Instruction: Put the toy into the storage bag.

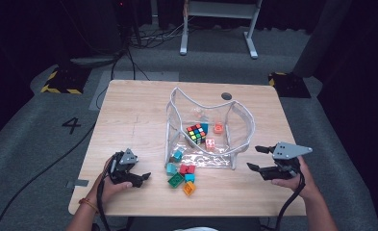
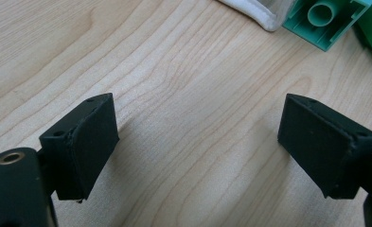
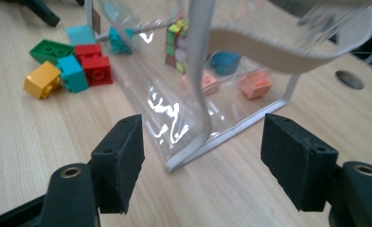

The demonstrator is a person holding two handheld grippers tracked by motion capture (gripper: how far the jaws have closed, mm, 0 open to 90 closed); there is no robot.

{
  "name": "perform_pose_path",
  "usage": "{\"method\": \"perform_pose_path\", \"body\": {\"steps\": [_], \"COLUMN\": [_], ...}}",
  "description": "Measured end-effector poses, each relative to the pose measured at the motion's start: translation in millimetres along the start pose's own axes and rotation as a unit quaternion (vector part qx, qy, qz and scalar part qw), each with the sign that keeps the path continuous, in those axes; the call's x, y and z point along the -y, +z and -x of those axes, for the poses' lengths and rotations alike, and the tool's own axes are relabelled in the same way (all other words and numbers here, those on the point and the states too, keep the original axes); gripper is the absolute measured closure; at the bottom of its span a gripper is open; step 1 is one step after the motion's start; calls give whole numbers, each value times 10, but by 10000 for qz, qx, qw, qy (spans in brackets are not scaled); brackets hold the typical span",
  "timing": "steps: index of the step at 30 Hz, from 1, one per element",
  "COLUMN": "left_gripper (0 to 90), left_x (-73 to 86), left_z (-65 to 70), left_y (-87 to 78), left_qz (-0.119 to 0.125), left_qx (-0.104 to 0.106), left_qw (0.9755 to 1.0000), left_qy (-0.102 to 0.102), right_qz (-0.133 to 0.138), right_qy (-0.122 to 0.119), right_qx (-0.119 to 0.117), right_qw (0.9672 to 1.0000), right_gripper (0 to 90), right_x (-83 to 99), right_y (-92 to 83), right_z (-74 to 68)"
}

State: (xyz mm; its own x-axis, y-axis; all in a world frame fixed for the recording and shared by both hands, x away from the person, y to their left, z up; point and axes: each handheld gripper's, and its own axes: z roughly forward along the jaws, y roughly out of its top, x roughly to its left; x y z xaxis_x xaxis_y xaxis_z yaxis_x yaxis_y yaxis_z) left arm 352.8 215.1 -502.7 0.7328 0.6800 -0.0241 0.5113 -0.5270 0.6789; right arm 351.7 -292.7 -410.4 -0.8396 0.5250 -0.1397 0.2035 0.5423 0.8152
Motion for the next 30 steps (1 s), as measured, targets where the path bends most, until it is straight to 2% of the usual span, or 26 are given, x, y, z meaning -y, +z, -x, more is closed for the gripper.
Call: {"method": "perform_pose_path", "body": {"steps": [4,9,11,12,15,16,18,21,24,25,26,28,30], "left_gripper": [131,131,131,131,131,131,131,131,131,131,131,131,131], "left_x": [0,0,0,0,0,0,0,0,0,0,0,0,0], "left_z": [0,0,0,0,0,0,0,0,0,0,0,0,0], "left_y": [1,0,0,0,0,1,0,0,1,1,0,0,0], "left_qz": [-1,1,1,1,1,-1,2,1,-1,-1,2,1,1], "left_qx": [3,3,3,2,2,4,1,2,6,4,3,2,3], "left_qw": [10000,10000,10000,10000,10000,10000,10000,10000,10000,10000,10000,10000,10000], "left_qy": [-5,-3,-4,-2,-3,-7,-3,-4,-7,-4,-4,-2,-3], "right_qz": [-145,-382,-462,-515,-434,-476,-425,-534,-634,-553,-586,-567,-587], "right_qy": [65,-52,-179,-80,-165,-96,-167,-338,-342,-420,-500,-436,-533], "right_qx": [-211,-452,-516,-565,-738,-769,-908,-1044,-1202,-1273,-1321,-1392,-1472], "right_qw": [9997,9982,9974,9970,9962,9959,9948,9925,9901,9894,9882,9877,9859], "right_gripper": [316,323,325,327,331,333,333,342,345,345,346,349,350], "right_x": [104,201,210,208,207,209,218,225,189,178,156,115,75], "right_y": [106,278,352,376,490,519,620,770,900,944,978,1059,1139], "right_z": [-70,-190,-227,-264,-325,-361,-424,-537,-692,-716,-750,-849,-920]}}
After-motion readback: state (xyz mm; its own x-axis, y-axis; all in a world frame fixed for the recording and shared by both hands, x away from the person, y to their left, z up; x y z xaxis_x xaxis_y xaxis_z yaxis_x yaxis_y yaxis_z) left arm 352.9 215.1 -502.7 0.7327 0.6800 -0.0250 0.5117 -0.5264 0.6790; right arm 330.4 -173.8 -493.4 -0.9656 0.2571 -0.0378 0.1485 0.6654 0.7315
